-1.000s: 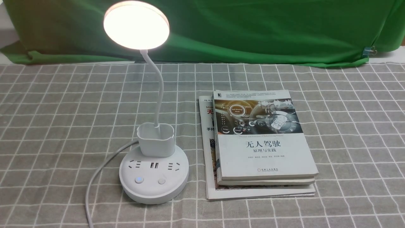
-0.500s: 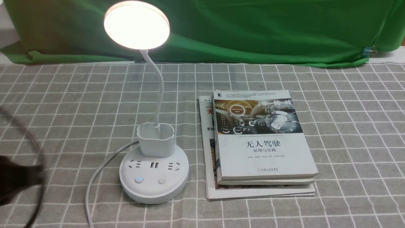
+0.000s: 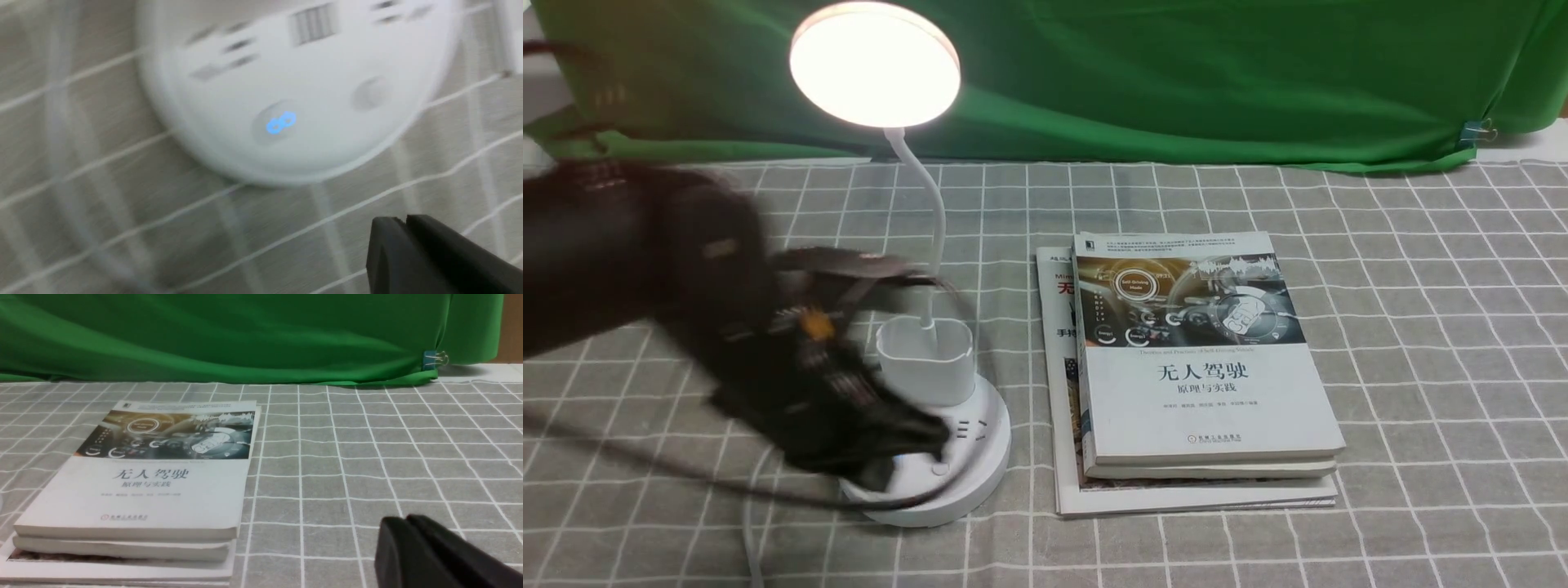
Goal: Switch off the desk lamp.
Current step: Use the left arm to press the button switch on the lamp holder
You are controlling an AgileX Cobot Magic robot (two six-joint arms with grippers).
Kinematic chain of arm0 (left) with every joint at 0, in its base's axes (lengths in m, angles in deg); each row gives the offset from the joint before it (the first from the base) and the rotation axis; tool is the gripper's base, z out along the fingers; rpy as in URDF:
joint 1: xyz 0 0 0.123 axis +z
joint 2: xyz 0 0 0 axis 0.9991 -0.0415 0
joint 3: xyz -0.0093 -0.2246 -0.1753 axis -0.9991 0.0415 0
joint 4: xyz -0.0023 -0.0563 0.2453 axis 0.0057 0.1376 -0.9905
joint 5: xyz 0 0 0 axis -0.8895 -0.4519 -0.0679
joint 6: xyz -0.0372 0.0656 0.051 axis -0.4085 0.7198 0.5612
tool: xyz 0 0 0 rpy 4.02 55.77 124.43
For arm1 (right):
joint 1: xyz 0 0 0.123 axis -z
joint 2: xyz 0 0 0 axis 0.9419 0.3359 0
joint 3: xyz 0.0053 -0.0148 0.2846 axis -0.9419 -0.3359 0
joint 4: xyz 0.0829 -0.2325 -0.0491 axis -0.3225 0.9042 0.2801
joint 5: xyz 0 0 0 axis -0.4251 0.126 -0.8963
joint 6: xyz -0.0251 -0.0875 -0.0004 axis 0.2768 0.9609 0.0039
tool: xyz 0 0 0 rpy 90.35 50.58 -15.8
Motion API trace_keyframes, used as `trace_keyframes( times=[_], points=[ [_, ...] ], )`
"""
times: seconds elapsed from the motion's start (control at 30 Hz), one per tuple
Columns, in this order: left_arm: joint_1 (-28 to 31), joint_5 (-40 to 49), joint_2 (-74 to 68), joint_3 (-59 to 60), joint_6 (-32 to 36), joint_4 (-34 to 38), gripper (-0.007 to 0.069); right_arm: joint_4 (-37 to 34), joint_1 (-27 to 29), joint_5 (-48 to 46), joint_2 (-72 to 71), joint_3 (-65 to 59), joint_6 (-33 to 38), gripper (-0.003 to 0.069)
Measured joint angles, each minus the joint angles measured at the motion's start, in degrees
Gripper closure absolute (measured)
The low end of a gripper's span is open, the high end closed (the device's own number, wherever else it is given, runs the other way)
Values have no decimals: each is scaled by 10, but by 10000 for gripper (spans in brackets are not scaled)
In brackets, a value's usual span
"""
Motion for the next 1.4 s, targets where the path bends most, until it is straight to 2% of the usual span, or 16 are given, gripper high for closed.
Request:
trace_keyframes(
  times=[0.23,0.87,1.17,1.4],
  points=[
    [-13,59,-97,-109,-4,-6,606,0,0,0,0,0,0,622],
    [-13,45,-181,-126,-1,-2,606,0,0,0,0,0,-1,622],
    [-13,54,-176,-130,-1,-5,606,0,0,0,0,0,-1,622],
    [-22,62,-83,-116,-6,-26,606,0,0,0,0,0,-1,622]
  ],
)
